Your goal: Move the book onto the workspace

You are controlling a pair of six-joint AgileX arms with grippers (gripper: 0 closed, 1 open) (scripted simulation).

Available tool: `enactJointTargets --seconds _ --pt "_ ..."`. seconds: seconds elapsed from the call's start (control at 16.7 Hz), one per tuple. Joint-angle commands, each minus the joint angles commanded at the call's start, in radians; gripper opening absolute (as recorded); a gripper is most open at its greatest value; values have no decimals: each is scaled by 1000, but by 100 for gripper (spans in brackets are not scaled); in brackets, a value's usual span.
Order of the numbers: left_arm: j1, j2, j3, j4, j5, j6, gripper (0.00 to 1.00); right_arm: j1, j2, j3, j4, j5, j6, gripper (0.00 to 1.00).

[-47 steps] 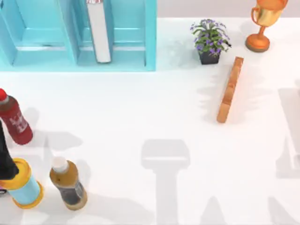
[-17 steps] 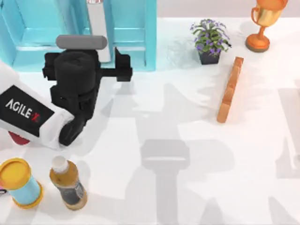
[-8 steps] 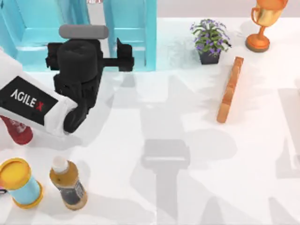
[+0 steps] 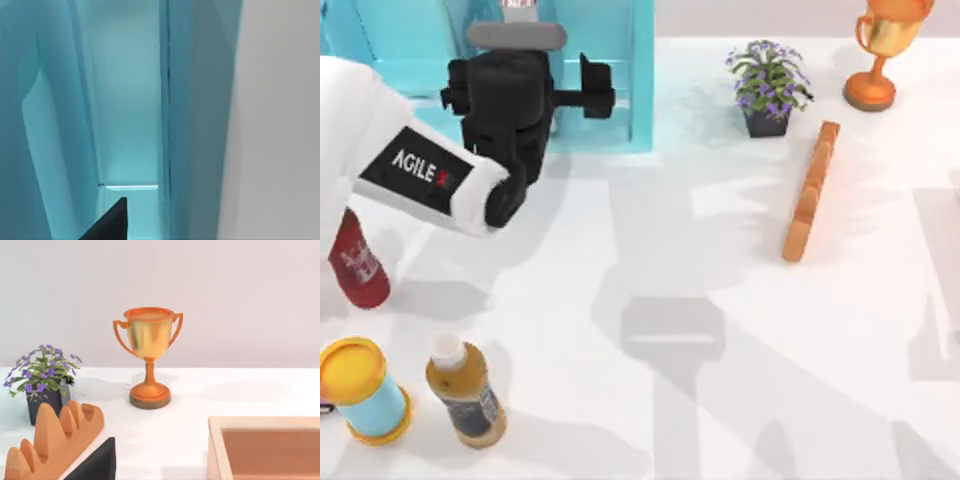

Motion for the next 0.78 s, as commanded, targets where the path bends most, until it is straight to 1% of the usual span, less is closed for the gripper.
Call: enactJointTargets --seconds 0.12,0.36,0.78 --pt "5 26 34 -8 5 1 100 0 0 0 0 0 0 100" --pt "5 29 38 -9 5 1 100 0 0 0 0 0 0 100" --pt "5 29 38 -9 5 1 47 0 0 0 0 0 0 100"
